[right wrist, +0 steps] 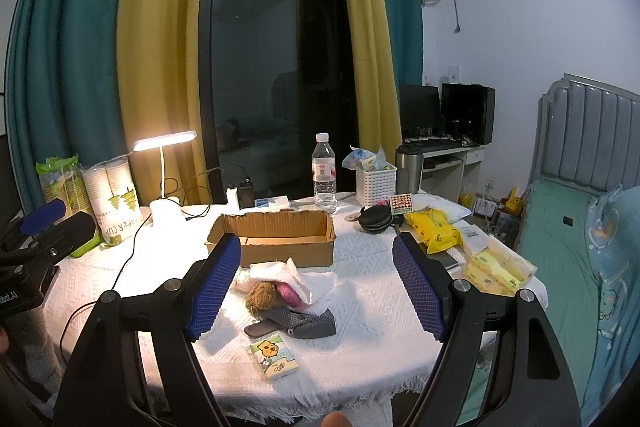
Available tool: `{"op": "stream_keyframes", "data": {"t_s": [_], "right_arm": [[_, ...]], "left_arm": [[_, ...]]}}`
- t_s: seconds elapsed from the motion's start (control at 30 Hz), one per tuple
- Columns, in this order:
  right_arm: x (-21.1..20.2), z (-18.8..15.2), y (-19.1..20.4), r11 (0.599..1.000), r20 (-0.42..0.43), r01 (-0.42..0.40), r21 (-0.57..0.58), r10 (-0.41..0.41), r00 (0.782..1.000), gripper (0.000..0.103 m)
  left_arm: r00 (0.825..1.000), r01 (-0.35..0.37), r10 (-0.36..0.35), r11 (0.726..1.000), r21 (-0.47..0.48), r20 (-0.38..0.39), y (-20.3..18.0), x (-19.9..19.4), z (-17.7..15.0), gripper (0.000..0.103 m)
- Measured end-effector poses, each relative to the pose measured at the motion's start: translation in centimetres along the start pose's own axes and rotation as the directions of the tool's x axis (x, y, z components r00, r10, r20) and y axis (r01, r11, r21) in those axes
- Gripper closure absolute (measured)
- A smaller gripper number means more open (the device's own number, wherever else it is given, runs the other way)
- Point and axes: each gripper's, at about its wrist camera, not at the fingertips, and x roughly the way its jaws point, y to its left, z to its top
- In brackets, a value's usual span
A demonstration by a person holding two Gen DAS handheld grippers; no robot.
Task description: Organize soft objects
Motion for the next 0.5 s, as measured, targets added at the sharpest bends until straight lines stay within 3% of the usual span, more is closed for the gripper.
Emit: {"op": "stream_keyframes", "data": {"t_s": [0.5], "right_arm": [[-0.17,-0.26,0.26,1.0,-0.006,-0.003,-0.004,0.003,1.0,0.022]], "left_arm": [[1.0,-0.005,0.005,1.0,0.002,-0.008,0.36,0.28,-0.16,0.001]]}}
